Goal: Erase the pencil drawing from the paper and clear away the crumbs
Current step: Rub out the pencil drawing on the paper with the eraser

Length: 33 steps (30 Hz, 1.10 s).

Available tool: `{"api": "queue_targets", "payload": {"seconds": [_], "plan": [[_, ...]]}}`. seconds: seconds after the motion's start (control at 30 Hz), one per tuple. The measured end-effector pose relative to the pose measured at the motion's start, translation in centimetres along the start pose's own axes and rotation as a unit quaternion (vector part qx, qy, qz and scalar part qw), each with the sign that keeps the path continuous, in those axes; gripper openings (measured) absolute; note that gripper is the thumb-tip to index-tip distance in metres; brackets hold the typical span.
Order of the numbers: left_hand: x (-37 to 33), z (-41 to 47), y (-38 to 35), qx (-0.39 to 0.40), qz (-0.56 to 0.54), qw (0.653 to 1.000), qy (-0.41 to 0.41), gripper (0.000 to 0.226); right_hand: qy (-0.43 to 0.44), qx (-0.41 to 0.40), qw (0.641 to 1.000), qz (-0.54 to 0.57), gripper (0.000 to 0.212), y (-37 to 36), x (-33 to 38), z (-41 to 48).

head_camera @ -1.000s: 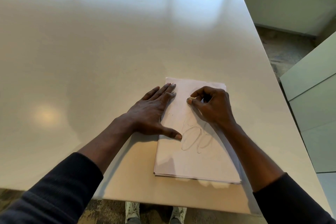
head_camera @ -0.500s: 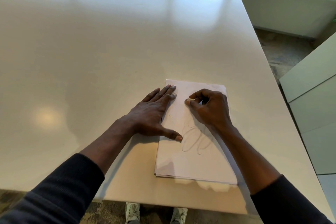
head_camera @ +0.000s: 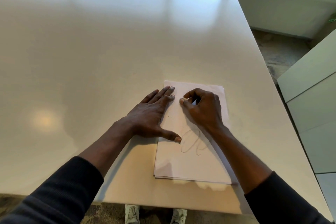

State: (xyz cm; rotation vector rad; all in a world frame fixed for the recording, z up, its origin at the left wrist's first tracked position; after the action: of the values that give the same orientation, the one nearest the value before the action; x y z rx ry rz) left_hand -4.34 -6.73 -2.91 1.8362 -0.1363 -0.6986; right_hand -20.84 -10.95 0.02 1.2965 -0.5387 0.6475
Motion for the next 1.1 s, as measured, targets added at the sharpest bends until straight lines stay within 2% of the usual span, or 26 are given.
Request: {"api": "queue_targets", "payload": {"seconds": [0.07, 0.2, 0.37, 0.5, 0.67, 0.83, 0.9, 1.0, 1.1], "plan": [[0.0, 0.0, 0.0, -0.002, -0.001, 1.000, -0.002, 0.147, 0.005, 0.015, 1.000, -0.002, 0.017, -0.1, 0.1, -0.2], [-0.2, 0.0, 0.3, -0.011, -0.001, 1.000, -0.004, 0.146, -0.073, -0.027, 0.997, -0.010, 0.016, 2.3, -2.4, 1.2], [0.0, 0.1, 0.1, -0.009, 0.003, 1.000, -0.004, 0.146, -0.006, 0.032, 0.999, -0.004, 0.017, 0.9, -0.5, -0.2], [-0.3, 0.0, 0.1, -0.005, 0.007, 1.000, -0.008, 0.146, -0.058, -0.010, 0.998, -0.006, 0.017, 2.2, -2.2, 0.9], [-0.2, 0.1, 0.2, -0.008, 0.007, 1.000, -0.007, 0.146, -0.023, 0.016, 0.999, 0.017, 0.018, 1.1, -1.6, -0.5], [-0.2, 0.0, 0.2, -0.009, 0.010, 1.000, -0.005, 0.147, -0.055, -0.002, 0.998, -0.002, 0.018, 2.4, -2.6, 0.2], [-0.2, 0.1, 0.1, -0.008, 0.013, 1.000, -0.006, 0.147, -0.030, 0.005, 1.000, 0.005, 0.016, 2.1, -1.8, -0.3], [-0.1, 0.1, 0.0, 0.000, 0.014, 1.000, -0.006, 0.147, 0.021, 0.057, 0.998, 0.027, 0.015, 0.9, -0.4, -1.9], [-0.1, 0.2, 0.0, 0.000, 0.014, 1.000, -0.006, 0.147, 0.008, 0.050, 0.998, 0.027, 0.016, 1.3, -1.0, -1.7]]}}
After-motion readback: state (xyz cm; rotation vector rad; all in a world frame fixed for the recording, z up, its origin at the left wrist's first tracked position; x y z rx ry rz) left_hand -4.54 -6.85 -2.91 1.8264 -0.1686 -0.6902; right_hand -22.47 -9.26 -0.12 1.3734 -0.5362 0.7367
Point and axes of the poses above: each hand's wrist, its own z-axis towards the middle knuckle, its own y-axis out of the back of the hand, x = y × z, the point moved 10 cm from there along z, towards the middle knuckle, and after that the axes turned 3 degrees about -y, right-handed, at the moved point
